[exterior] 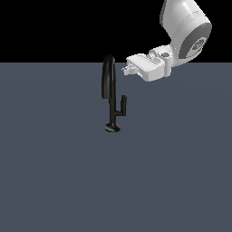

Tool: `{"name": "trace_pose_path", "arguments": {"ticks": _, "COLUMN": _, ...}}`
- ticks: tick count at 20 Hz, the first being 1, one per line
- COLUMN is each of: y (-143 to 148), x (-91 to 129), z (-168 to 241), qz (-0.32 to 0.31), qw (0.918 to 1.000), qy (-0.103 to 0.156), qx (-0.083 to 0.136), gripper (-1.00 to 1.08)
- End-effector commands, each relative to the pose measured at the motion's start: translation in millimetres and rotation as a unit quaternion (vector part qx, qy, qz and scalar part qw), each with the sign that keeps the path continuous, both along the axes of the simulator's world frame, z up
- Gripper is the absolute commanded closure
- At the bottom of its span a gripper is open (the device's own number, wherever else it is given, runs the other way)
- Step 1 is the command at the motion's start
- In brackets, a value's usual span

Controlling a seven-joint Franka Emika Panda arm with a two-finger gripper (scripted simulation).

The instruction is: Turn on the faucet by rotating a designated handle.

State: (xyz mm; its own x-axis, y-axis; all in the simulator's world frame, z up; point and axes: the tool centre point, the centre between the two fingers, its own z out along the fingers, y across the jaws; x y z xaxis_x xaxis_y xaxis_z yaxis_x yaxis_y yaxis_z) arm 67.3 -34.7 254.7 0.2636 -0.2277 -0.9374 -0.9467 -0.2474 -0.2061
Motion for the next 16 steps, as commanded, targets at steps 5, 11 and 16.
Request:
{"name": "trace_pose_path", "arguments": {"ticks": 5, "y": -4.0, "x": 19.4, "z": -53.7, "qz": -0.069, "qw": 0.9932, "qy": 0.067, "qx": 0.065, "gripper": 1.08}}
{"name": "trace_pose_path", "arguments": {"ticks": 11, "y": -2.9, "x": 27.9, "z": -91.3, "qz": -0.115, "qw": 0.9813, "qy": 0.111, "qx": 0.108, "gripper": 1.08}}
{"name": "trace_pose_path", "arguments": {"ticks": 16, "y": -1.0, "x": 30.5, "z": -108.9, "qz": -0.136, "qw": 0.9739, "qy": 0.131, "qx": 0.127, "gripper": 1.08}}
